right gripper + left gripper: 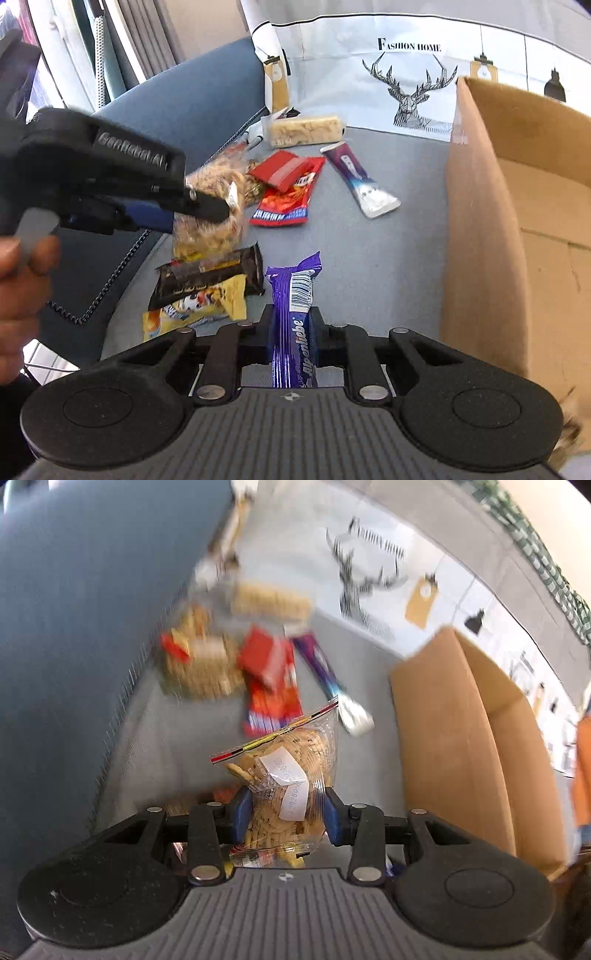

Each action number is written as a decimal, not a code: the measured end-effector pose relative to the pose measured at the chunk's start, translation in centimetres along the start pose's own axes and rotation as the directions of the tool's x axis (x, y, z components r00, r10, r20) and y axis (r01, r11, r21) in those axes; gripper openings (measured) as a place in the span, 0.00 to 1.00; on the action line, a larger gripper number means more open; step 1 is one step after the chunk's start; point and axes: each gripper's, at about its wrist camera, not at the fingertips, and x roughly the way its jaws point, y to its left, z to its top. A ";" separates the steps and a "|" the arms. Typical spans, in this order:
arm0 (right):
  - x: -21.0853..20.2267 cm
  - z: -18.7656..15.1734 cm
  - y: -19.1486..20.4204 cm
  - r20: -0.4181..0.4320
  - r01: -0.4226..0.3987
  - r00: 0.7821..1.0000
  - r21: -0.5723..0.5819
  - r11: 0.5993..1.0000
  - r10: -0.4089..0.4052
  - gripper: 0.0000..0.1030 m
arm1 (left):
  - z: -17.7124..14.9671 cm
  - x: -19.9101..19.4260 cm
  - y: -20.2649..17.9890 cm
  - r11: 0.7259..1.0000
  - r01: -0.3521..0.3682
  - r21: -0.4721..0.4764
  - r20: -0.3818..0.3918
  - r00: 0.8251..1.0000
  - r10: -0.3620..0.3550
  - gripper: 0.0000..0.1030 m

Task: Organize snacks
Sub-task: 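Grasp the clear cookie bag with the left tool while the right tool grasps the purple bar, then carry the cookie bag and purple bar over the cardboard box with both tools, then lower both snacks into the box and open both tools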

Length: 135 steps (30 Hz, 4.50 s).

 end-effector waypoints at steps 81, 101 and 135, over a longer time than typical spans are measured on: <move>-15.7 1.5 -20.6 0.362 0.332 0.856 0.161 0.929 -0.368 0.16 | -3.6 -0.2 -21.3 0.937 0.198 0.289 0.395 0.866 -0.305 0.46; -15.3 1.2 -21.4 0.347 0.351 0.852 0.180 0.919 -0.393 0.16 | -4.9 0.2 -23.5 0.899 0.198 0.390 0.377 0.857 -0.352 0.46; -14.9 1.4 -22.1 0.328 0.339 0.865 0.179 0.924 -0.381 0.16 | -5.3 0.3 -23.9 0.883 0.172 0.437 0.374 0.858 -0.353 0.46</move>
